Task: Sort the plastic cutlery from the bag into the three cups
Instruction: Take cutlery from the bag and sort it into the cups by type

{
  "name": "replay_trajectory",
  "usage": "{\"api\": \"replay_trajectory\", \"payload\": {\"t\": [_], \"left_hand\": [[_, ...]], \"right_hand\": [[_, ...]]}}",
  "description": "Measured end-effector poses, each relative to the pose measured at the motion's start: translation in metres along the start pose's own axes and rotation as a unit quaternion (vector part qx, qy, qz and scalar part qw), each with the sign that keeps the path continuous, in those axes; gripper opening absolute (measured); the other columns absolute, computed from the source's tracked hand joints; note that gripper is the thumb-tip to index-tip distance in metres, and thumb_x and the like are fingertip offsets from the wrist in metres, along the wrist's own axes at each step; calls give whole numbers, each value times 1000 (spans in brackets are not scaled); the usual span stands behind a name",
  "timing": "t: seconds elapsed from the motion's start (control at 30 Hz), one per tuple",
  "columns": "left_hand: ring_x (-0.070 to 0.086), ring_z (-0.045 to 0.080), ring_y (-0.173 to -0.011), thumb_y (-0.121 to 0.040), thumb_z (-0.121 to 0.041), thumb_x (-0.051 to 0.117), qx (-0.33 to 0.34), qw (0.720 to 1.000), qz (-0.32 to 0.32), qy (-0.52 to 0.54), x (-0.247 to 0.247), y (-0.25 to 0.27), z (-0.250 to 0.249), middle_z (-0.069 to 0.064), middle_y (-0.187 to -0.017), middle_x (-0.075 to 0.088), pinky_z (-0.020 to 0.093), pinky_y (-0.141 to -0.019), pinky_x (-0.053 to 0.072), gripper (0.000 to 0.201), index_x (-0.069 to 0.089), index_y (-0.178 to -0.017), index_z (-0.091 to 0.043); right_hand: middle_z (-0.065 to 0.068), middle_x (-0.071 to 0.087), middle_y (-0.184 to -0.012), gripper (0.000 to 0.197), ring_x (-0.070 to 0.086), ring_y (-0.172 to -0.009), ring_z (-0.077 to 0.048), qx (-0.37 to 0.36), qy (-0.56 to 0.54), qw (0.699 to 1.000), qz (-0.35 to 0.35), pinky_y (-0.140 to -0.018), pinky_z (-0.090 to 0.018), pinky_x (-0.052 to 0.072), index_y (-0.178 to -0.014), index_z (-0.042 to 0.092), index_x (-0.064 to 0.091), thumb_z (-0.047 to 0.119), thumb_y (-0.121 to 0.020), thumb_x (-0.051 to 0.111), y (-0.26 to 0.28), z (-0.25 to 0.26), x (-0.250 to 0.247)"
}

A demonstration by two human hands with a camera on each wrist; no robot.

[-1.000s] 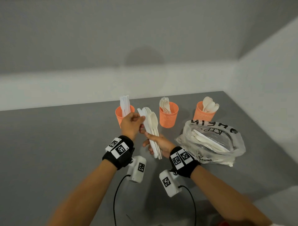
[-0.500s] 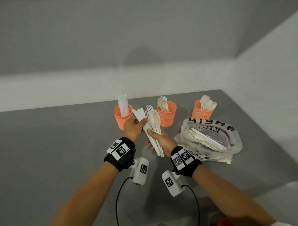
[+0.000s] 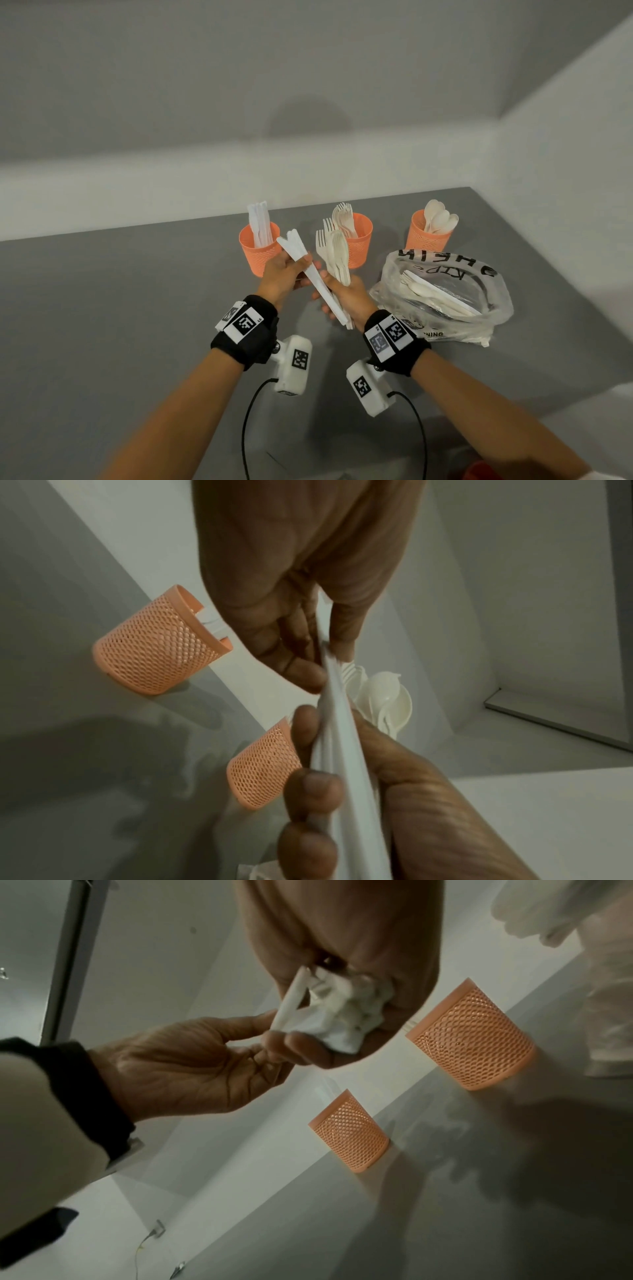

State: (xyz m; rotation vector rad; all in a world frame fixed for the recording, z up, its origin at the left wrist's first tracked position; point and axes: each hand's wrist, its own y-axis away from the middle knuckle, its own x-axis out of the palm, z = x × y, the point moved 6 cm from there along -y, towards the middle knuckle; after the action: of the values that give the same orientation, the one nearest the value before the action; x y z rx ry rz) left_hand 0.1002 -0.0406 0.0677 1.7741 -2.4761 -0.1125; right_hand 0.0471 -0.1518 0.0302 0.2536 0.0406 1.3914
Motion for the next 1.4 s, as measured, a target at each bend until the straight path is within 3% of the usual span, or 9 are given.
{"api": "replay_trajectory", "payload": {"t": [0.13,0.27,0.4,0.5,0.7,1.0,1.17,1.3,1.4], "left_hand": [[67,18,-81,-93,-9,51,17,1000,-14,-17,-11,-9,-9,6,-84,66,23,-68,58,6,52,-98,-7],[66,14,-64,-88,1,53,99,982,-140,-77,-47,-28,-45,13,-79,61,24,-53,53,7,49,-92,-4],[63,27,-85,-83,-3,59,185,933,-252,-178,-88,-54,-85,4,-88,61,34,-78,52,62,27,-135,-13],[59,26,-65,-83,-5,56,224,902,-279,-240,-102,-72,-102,-5,-67,53,33,-78,50,83,6,-147,-22],[54,27,-68,-88,-9,53,251,860,-277,-348,-102,-103,-100,6,-80,51,33,-73,44,62,26,-143,-18],[59,37,-79,-90,-8,49,166,874,-217,-402,-97,-127,-26,25,-88,61,34,-69,42,47,35,-135,-14],[48,40,-114,-91,-6,48,117,867,-161,-457,-94,-130,1,25,-127,51,45,-93,41,52,33,-141,-9],[29,40,-133,-94,-23,47,155,795,-188,-556,-90,-120,-13,22,-147,29,48,-107,29,55,28,-143,-5],[41,35,-124,-94,-23,44,224,834,-216,-456,-71,-96,-33,22,-138,42,41,-104,33,49,36,-139,-4]], "right_hand": [[-14,65,-70,22,62,-45,-16,39,-46,998,9,-44,-25,52,-98,4,56,24,-97,47,-7,-4,-2],[-13,61,-67,16,61,-42,-11,64,-43,997,-18,-44,-23,52,-96,3,56,17,-96,47,-15,-8,-12],[-5,48,-58,24,39,-33,-5,48,17,999,-9,-37,-19,39,-115,6,57,12,-96,43,-24,-1,-18],[1,46,-55,20,32,-32,-4,61,16,998,11,-34,-17,31,-114,15,52,21,-95,47,-31,3,-14],[7,39,-48,12,30,-33,-4,67,-12,997,26,-35,-17,32,-96,27,53,37,-92,53,-39,7,-11],[7,36,-46,24,30,-34,-3,81,-23,996,38,-35,-15,29,-110,22,59,36,-93,49,-40,11,-19],[2,44,-52,33,29,-32,-3,95,-58,993,45,-33,-14,25,-122,22,54,37,-94,47,-41,8,-16],[0,49,-50,34,29,-29,-3,96,-97,990,19,-32,-13,24,-126,14,49,28,-96,45,-44,5,-18],[0,55,-51,30,31,-29,-4,83,-102,991,18,-32,-13,26,-124,16,52,27,-97,45,-44,5,-17]]}}
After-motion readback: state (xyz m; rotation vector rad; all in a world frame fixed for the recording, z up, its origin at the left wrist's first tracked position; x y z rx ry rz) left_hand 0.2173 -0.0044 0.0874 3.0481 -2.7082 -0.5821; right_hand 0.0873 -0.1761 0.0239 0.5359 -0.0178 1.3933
